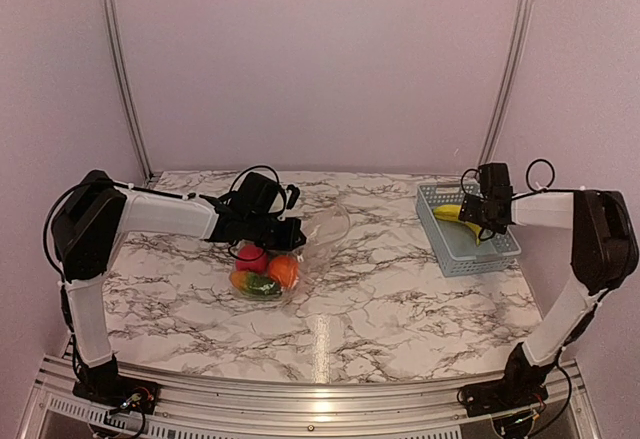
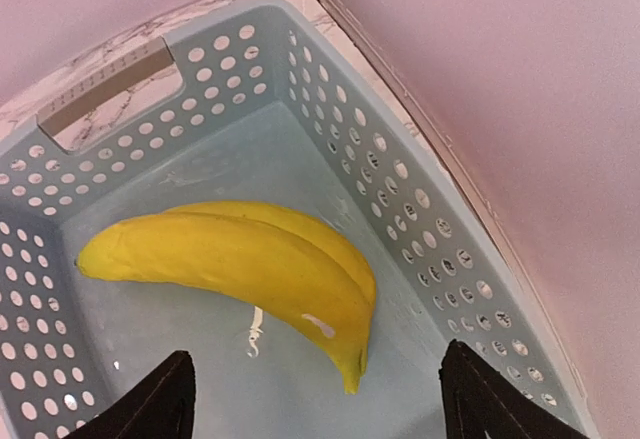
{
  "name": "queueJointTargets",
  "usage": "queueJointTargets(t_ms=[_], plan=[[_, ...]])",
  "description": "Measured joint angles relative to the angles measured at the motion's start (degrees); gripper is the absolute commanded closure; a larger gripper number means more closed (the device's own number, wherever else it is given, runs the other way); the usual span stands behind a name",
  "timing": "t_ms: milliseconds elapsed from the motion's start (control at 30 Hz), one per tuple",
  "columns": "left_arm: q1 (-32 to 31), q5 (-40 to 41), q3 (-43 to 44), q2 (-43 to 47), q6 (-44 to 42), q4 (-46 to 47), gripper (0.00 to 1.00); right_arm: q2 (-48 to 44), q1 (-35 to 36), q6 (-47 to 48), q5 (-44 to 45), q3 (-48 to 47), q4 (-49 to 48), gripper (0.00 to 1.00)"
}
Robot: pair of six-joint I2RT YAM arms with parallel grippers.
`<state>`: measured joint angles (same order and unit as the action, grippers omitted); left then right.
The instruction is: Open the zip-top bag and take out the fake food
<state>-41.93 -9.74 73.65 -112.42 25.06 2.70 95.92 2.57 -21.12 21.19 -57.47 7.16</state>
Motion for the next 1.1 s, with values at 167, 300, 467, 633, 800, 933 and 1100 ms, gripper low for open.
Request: queueJointTargets(t_ms=[167,300,467,633,800,933,1100], plan=[[0.0,-1.2,-1.0,1.0,-0.2,0.4,1.0,-4.4,1.8,3.4,-4.6,1.0,-2.2,0.01],[0.0,-2.5,-1.7,2.1,-0.2,1.1,1.0,-7.3,6.6,5.7,-9.0,1.0,-4.0,0.01],[-0.1,-3.6,-3.1,4.7,-0.3,2.3,1.0,-8.9,16.0,7.5,-13.8,0.2,-5.5,0.01],[-0.6,-3.7,-3.8,7.5,-0.9,3.1,1.0,-9.3,25.1,8.9,-18.6,-0.1,-9.0,0.01],[-1.3,-3.1,-3.8,8.9,-2.4,3.2,1.0,-10.4,30.5,9.7,-26.2,0.4,-14.9,0.04],[-1.7,-2.6,-4.6,9.5,-3.5,3.2,1.0,-9.8,33.2,10.8,-29.8,0.0,-17.9,0.17],[-1.9,-2.3,-6.5,10.5,-3.7,3.2,1.0,-4.4,35.9,11.8,-33.0,-2.9,-20.0,0.43]])
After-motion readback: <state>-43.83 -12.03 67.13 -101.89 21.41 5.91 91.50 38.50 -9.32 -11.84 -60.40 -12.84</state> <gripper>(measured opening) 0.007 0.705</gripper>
